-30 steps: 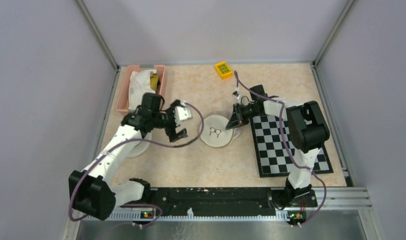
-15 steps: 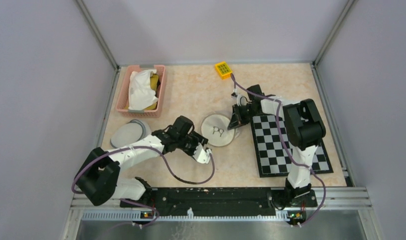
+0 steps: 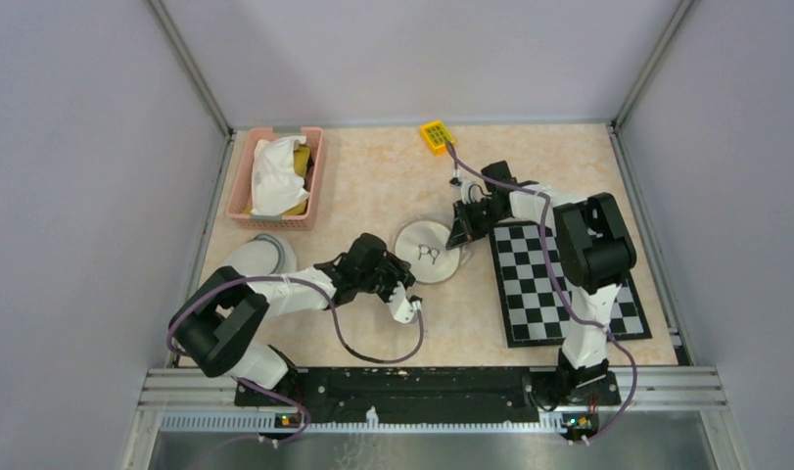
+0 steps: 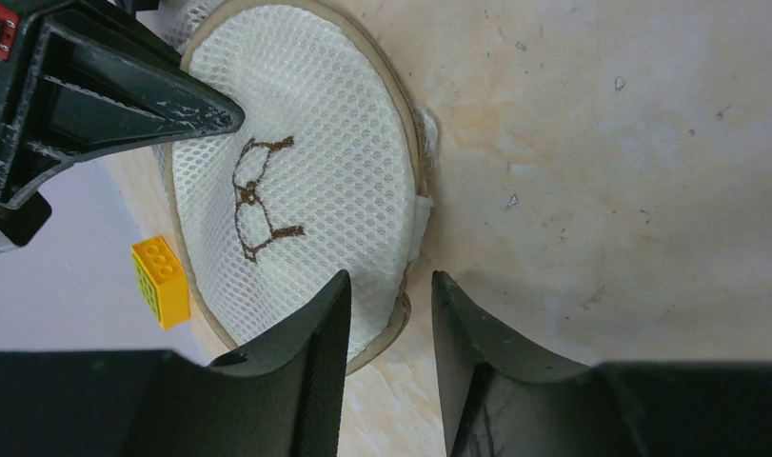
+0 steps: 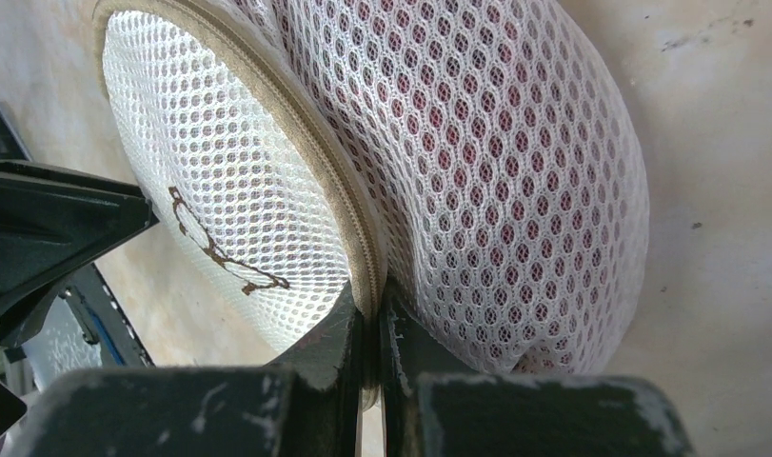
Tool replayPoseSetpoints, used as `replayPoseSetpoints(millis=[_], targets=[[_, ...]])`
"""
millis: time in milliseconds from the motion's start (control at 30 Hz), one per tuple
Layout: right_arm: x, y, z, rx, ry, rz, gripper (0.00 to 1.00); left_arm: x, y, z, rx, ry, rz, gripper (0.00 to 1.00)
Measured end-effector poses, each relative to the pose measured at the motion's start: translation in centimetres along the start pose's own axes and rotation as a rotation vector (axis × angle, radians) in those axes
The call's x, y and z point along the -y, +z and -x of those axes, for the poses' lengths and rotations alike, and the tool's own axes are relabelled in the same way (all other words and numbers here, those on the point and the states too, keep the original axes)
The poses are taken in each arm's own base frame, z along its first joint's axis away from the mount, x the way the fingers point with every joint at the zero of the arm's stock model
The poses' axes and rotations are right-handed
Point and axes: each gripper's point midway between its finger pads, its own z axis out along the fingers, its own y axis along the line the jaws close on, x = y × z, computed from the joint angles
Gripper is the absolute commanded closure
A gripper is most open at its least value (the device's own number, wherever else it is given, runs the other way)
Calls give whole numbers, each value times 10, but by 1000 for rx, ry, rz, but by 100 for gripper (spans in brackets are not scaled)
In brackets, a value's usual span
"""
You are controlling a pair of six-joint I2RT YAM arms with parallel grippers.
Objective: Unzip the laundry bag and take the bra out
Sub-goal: Move the laundry bag to the center of the board, then unzip the laundry bag at the center of the board.
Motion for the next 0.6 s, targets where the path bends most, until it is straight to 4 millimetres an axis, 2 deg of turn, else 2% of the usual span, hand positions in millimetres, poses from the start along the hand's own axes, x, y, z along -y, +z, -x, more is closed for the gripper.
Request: replayPoseSetpoints(millis=[267, 333, 433, 533, 600], targets=[[0, 0, 2, 1, -44, -1, 86, 0, 3, -4, -13, -17, 15, 100], [-1, 0, 4, 2, -54, 1, 77, -1, 3, -3, -14, -69, -5, 100], [0, -5, 11, 22, -78, -8, 55, -14, 0, 2, -8, -177, -27, 100], [-4, -19, 23, 67, -116, -16, 45, -26, -4, 7, 3, -263, -36, 100], [-11, -37, 37, 122, -155, -23, 39, -27, -7, 13, 15, -328, -61, 100]])
